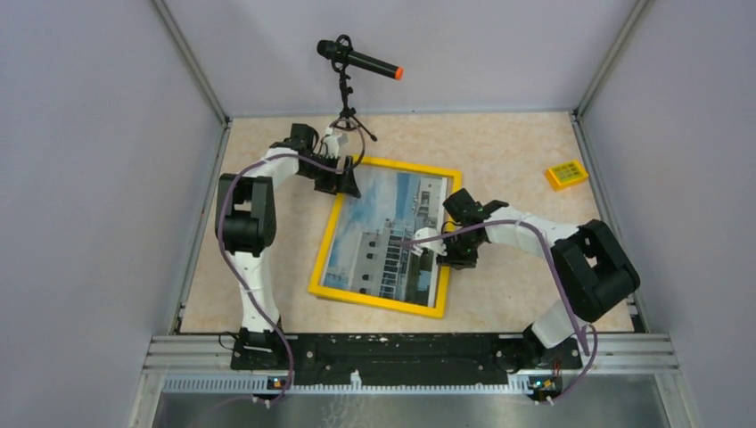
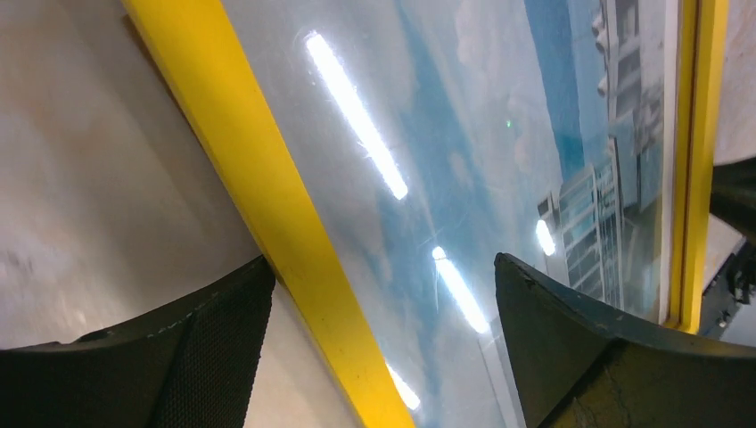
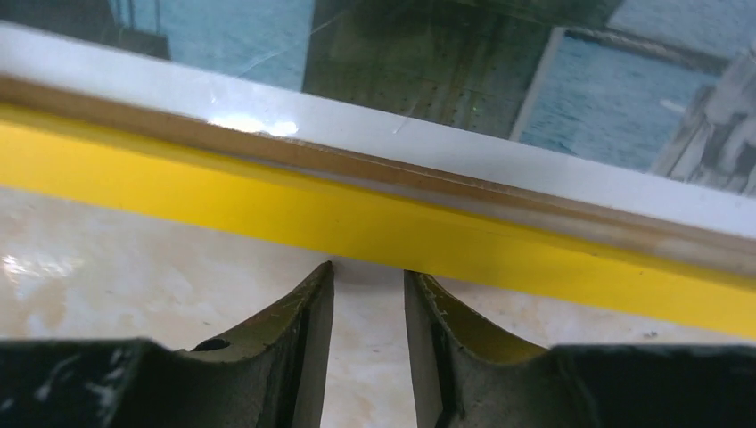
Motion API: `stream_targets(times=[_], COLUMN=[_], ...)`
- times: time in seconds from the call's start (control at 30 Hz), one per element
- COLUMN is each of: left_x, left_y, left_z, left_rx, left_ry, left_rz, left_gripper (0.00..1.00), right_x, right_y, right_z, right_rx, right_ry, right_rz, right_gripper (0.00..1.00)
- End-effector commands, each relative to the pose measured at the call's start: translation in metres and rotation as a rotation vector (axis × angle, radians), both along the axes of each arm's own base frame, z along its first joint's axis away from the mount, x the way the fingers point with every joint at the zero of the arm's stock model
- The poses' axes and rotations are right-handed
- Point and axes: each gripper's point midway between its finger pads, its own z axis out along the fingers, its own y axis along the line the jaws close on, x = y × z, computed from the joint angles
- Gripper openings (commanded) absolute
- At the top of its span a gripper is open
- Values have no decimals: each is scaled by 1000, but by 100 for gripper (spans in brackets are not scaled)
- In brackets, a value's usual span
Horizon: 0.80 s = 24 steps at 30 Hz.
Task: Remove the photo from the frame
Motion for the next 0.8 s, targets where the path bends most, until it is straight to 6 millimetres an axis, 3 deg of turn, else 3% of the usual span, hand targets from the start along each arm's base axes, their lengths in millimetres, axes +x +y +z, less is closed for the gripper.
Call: stream_targets(times=[0.0,0.23,0.43,0.5,0.77], left_x=[-4,12,3,-5,-27], left_y=[-33,-88,-121,-129,-149], left_z=[-43,-56,-60,-61,-65], left_rx=[32,38,47,58,72], left_ry=[52,-6,-78,-89,-126], left_rz=[-126,-308,-454,-501,-623], left_gripper=[96,93,94,94,93], right_x=[-52,-95,-121,-124,-101], right_y=[19,63,110,130,194], right_z=[-25,-20,-16,-15,-30], right_rx=[10,41,85,103,128], right_ry=[161,269,340,360,370], right_rz=[37,40,42,32,-88], right_gripper=[36,47,57,58,61])
